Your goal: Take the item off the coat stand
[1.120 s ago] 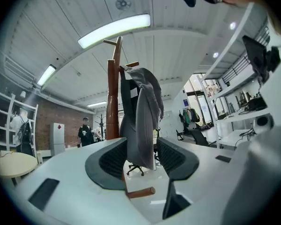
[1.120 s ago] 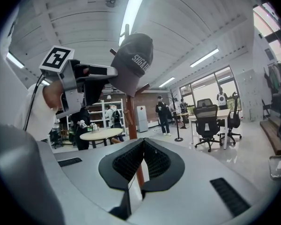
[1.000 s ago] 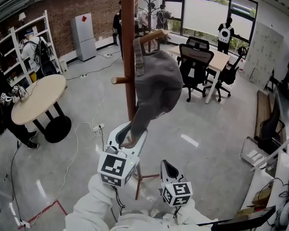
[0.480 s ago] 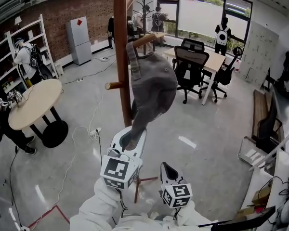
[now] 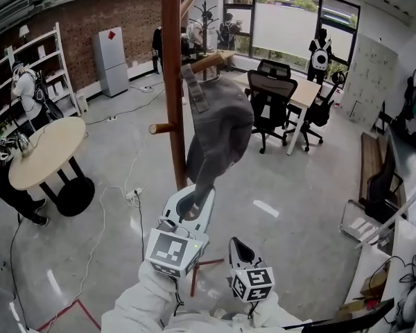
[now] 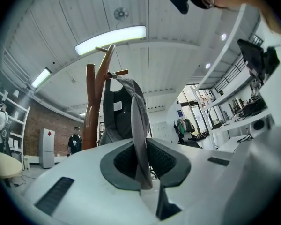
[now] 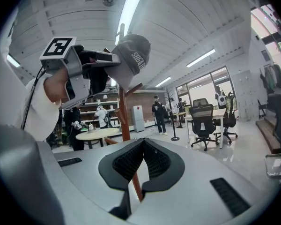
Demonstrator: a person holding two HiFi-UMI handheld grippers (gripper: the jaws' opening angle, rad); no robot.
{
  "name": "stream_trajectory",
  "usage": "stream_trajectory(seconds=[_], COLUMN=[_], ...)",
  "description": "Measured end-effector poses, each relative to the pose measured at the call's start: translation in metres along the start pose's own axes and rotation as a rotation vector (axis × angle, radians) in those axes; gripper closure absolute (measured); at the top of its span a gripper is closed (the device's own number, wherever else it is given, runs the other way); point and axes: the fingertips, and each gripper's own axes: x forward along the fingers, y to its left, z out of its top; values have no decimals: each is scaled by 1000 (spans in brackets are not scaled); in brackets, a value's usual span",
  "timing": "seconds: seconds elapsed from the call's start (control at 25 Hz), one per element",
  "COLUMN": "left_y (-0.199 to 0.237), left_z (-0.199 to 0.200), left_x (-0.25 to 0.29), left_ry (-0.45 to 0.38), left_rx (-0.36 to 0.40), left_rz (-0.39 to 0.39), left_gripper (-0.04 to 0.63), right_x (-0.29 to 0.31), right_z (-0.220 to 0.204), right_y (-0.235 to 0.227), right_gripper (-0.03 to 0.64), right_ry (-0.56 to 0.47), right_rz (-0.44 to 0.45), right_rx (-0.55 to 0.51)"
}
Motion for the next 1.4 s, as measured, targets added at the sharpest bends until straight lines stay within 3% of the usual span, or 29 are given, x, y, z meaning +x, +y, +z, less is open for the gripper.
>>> stream_trajectory(seconds=[0.52,0.96,1.4], left_y=[-10,-12,-42], left_z=[33,50,51], left_x=[9,14,28], left_ry=[-94,-136,-147], left_rx=[74,52,34], left_rz=[-10,-14,-95], left_gripper=[578,578,578], right_x=[-1,-7,-22], right_z=[-1,1,4], right_y=[-8,-15,-34], right_gripper=[607,607,607], right_ry=[-5,-16,-26], right_rz=[-28,-57,-116], right_rx=[-2,3,6])
